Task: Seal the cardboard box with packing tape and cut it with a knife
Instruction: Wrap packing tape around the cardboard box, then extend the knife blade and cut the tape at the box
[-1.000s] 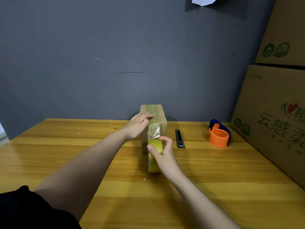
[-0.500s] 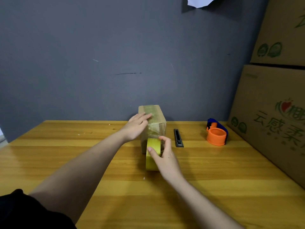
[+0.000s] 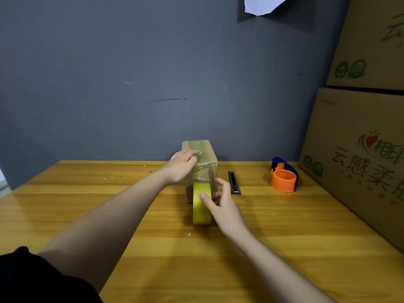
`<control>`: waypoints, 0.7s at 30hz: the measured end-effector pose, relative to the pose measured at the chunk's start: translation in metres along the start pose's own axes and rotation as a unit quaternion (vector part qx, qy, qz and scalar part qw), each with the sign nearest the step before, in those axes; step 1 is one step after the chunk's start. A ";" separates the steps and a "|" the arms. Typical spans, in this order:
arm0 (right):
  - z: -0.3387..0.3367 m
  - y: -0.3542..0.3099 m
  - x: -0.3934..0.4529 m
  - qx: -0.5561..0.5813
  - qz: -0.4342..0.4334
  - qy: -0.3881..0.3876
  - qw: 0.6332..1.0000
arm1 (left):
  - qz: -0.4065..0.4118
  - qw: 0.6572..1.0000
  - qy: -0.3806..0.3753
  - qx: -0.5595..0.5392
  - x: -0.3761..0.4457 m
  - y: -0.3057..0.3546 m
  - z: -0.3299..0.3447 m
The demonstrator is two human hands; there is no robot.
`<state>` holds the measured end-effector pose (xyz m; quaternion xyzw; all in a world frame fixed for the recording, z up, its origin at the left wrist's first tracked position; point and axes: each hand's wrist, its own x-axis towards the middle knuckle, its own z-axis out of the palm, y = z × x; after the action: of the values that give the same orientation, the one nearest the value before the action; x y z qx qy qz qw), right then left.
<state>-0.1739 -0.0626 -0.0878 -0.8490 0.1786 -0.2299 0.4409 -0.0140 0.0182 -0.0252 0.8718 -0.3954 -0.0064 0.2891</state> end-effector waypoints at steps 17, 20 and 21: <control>-0.090 0.026 0.075 0.000 0.127 0.038 0.991 | -0.022 0.982 0.055 -0.182 0.014 0.136 0.059; -0.092 0.040 0.081 0.032 0.179 0.020 0.983 | -0.107 0.969 0.013 -0.224 0.022 0.138 0.089; -0.092 0.044 0.083 0.035 0.187 0.015 0.982 | -0.138 0.963 0.000 -0.232 0.025 0.136 0.097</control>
<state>-0.1599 -0.1906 -0.0588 -0.7811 0.3325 -0.1621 0.5031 -0.1135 -0.1185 -0.0314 0.8268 -0.2592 -0.1378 0.4798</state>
